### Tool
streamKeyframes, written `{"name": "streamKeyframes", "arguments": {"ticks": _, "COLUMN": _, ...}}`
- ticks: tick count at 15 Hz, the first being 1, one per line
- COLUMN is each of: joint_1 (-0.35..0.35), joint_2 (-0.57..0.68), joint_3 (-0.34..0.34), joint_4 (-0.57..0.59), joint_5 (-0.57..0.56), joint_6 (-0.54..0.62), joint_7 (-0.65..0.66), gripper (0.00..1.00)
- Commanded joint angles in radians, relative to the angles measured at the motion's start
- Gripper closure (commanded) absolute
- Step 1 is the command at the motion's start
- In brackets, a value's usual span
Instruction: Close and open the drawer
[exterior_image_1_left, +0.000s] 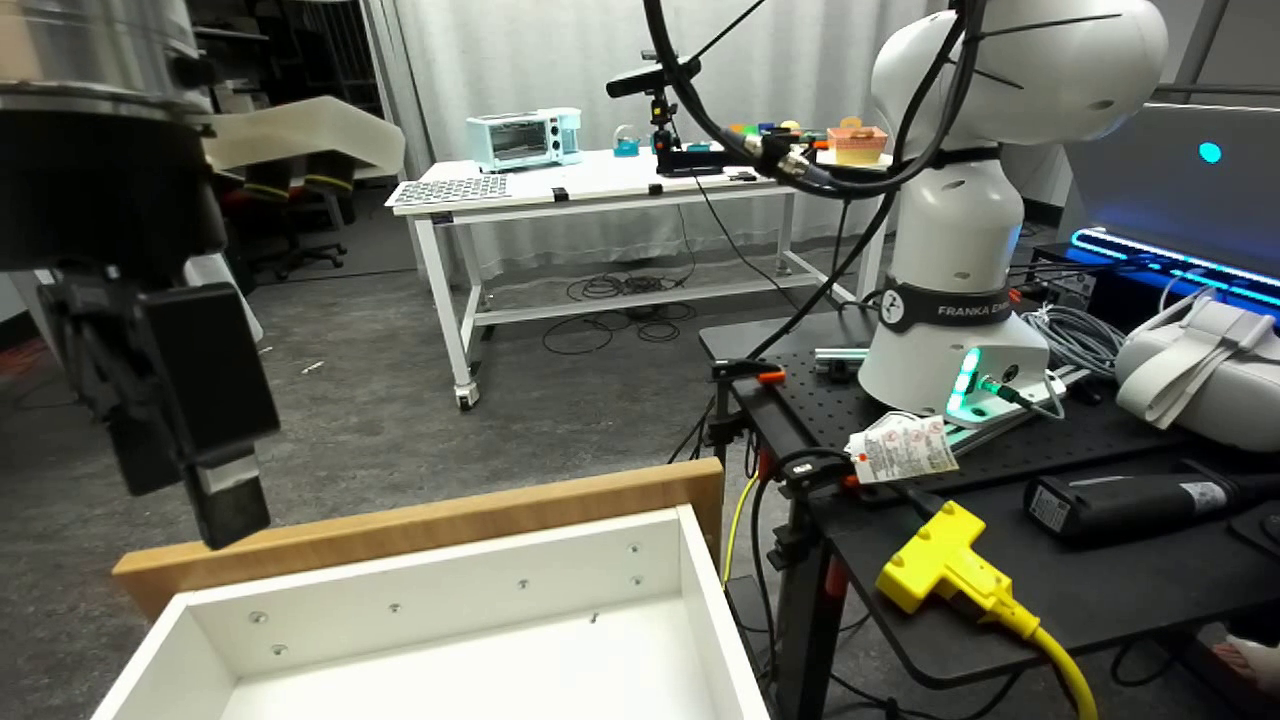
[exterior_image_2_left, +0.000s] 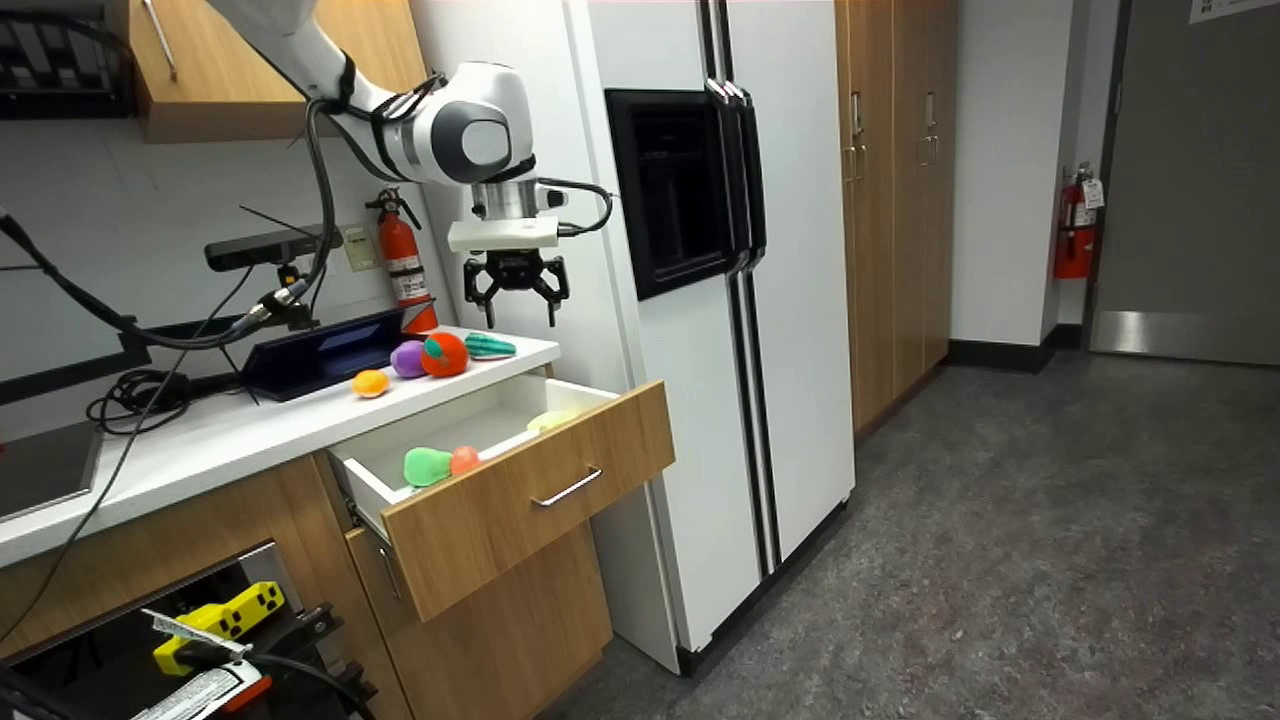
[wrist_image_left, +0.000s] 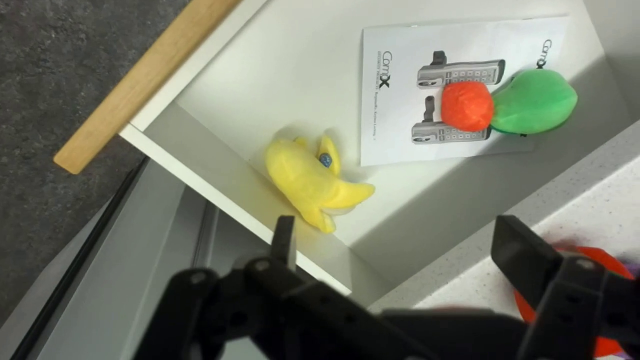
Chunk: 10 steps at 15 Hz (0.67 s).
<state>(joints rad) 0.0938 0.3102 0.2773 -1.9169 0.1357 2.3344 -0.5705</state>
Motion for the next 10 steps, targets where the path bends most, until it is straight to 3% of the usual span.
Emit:
{"name": "streamKeyframes", "arguments": {"ticks": 1, "joint_1": 0.006, "joint_2": -0.004, "joint_3": -0.005, "joint_4": -0.001, "joint_5": 0.007, "joint_6": -0.003, "joint_7": 0.000, "gripper": 0.00}}
{"name": "streamKeyframes", "arguments": {"ticks": 10, "joint_1": 0.006, "joint_2": -0.013, "joint_3": -0.006, "joint_4": -0.012, "joint_5": 0.010, "joint_6": -0.002, "joint_7": -0.001, "gripper": 0.00}}
